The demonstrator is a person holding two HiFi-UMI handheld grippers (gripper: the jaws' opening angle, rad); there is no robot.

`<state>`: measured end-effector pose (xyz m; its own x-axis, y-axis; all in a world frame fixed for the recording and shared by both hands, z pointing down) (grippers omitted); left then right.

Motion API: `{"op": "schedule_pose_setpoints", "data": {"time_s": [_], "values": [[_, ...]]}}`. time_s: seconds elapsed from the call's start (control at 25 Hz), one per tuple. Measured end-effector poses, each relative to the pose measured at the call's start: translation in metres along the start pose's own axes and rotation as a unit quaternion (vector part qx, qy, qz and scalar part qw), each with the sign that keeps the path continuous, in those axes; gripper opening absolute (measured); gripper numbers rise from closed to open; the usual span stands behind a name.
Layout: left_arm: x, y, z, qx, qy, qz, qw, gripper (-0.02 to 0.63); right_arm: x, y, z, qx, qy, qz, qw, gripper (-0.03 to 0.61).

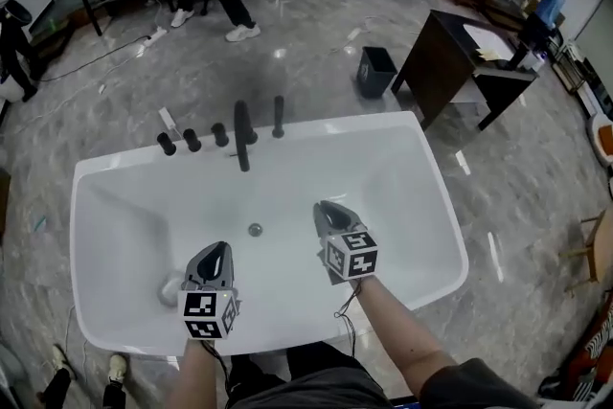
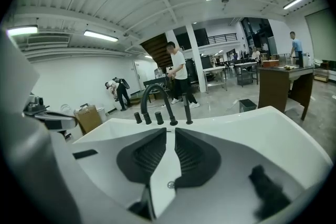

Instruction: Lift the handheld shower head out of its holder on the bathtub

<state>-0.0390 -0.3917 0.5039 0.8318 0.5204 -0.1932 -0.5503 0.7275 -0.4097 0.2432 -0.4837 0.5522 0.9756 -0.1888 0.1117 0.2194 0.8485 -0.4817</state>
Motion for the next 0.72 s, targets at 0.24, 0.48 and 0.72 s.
{"op": "schedule_pose_setpoints", "data": {"time_s": [0.24, 0.48, 0.72], "values": [[-0.028, -0.061, -0.009, 0.016, 0.01, -0.026, 0.9995, 0.025, 0.022, -0.109, -0.017, 0.002, 0.004, -0.014, 1.0, 0.077], [-0.072, -0.11, 0.0, 0.016, 0.017, -0.051, 0.9984, 0.025, 0.022, -0.22, -0.023, 0.008, 0.023, -0.012, 1.0, 0.178], [-0.106, -0.149, 0.011, 0.015, 0.017, -0.058, 0.998, 0.025, 0.019, -0.315, -0.022, 0.031, 0.059, 0.008, 0.998, 0.181]]}}
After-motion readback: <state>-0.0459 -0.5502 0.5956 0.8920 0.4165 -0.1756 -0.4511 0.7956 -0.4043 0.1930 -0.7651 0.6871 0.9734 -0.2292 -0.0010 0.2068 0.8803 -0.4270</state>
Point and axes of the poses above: the fingertips, and each gripper's own axes: y backward along the fingers, x to its right, z out of its underside, the point moved 10 cm from there along y, backward along the fingers, and after that the axes turned 14 degrees about z, right-handed, at the moved point
